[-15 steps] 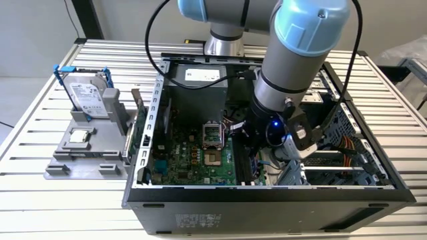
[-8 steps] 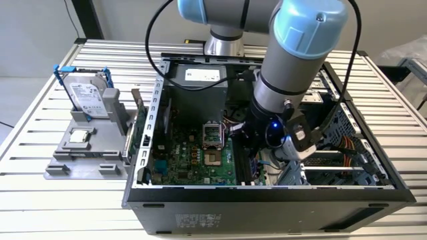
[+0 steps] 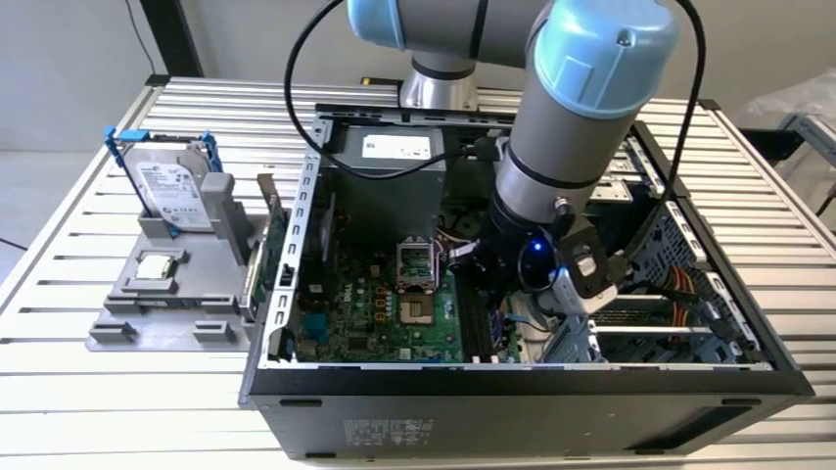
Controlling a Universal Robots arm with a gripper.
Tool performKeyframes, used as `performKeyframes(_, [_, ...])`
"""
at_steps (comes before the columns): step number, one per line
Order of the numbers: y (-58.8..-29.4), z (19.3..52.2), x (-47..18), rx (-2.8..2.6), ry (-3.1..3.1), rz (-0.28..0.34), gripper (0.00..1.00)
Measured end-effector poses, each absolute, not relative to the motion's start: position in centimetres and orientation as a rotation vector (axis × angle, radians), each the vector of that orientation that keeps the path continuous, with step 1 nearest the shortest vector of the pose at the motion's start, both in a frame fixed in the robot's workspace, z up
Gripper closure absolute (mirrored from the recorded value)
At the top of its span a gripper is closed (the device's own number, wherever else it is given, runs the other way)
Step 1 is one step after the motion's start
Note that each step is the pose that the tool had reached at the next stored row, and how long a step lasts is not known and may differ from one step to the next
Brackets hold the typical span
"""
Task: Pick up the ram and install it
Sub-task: 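Insert the ram into the slot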
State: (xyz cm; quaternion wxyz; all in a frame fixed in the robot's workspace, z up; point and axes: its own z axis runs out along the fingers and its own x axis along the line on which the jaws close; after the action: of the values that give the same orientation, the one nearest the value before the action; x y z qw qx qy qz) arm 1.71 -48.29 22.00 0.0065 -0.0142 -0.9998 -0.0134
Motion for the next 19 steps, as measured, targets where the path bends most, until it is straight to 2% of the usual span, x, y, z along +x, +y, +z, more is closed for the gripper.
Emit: performKeyframes(19, [-48.22,21.31,1.68,-0.105,-3.127,-0.043,1.0])
